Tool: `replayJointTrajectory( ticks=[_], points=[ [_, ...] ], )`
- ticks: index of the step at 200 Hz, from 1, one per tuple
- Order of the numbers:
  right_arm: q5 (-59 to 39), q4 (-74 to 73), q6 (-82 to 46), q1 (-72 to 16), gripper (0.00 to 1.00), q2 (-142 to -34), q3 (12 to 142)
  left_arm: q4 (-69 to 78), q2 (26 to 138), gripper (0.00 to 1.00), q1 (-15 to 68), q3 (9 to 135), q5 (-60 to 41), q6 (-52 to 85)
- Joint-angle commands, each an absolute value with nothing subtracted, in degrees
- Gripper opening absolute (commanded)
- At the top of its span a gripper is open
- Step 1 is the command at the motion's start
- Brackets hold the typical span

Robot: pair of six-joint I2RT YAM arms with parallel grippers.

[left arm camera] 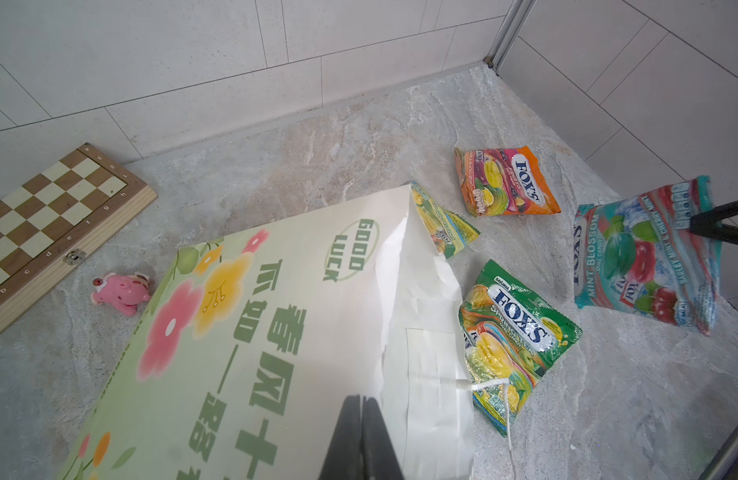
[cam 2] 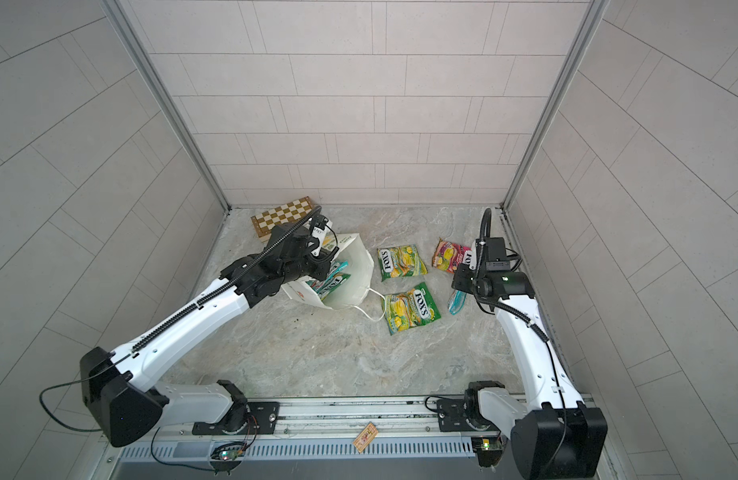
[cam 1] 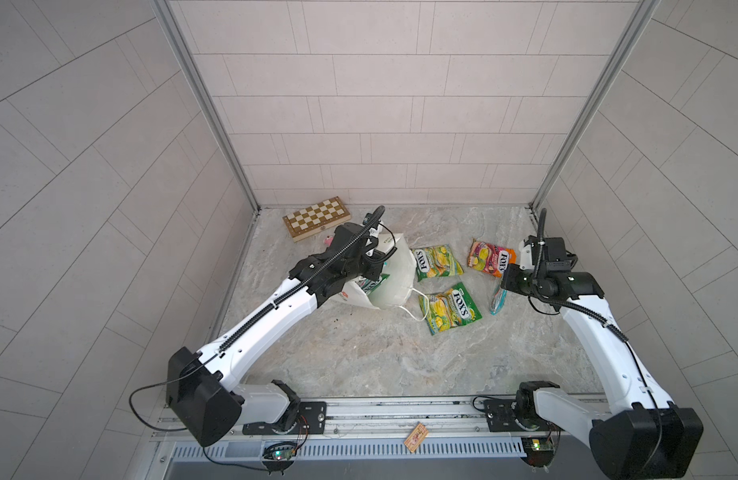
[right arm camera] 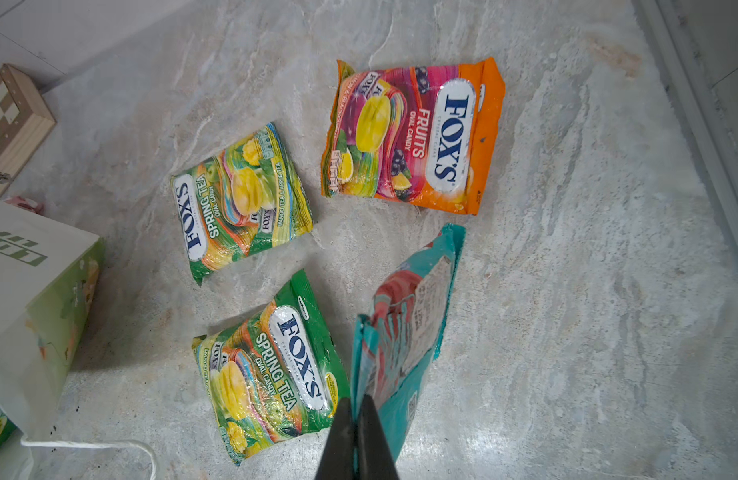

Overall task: Take the snacks out of the paper bag
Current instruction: 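Lower the mint packet onto the floor beside the others and open the right gripper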

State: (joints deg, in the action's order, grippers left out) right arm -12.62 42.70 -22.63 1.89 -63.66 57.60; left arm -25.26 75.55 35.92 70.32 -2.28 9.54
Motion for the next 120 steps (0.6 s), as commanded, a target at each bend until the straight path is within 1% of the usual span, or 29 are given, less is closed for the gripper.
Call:
replayJointTrajectory(
  ticks=[1, 29, 60, 107, 113, 120],
  points=[
    [-17.13, 37.46, -21.08, 2.15, 0.0, -64.64, 57.65, -26.54, 75.53, 0.0, 35.78, 71.33, -1.67, 9.76],
    [-17.91, 36.82, -21.03, 3.27, 0.0, -67.13, 57.06, -26.52, 75.58, 0.0, 35.8, 71.28, -1.45, 9.64],
    [-19.28, 37.04, -21.36, 6.46, 0.0, -69.47, 55.07, -26.51, 75.87, 0.0, 35.77, 71.35, -1.57, 9.61],
    [-11.46, 38.81, -20.95, 8.09, 0.0, -71.14, 53.95, -26.54, 76.11, 0.0, 35.79, 71.28, -1.76, 9.67],
    [-10.2, 39.13, -20.85, 8.06, 0.04, -71.4, 54.12, -26.55, 76.12, 0.0, 35.78, 71.28, -1.75, 9.71],
    [-8.66, 39.48, -20.75, 8.09, 0.06, -71.59, 54.24, -26.59, 76.05, 0.0, 35.78, 71.3, -1.72, 9.67]
  ],
)
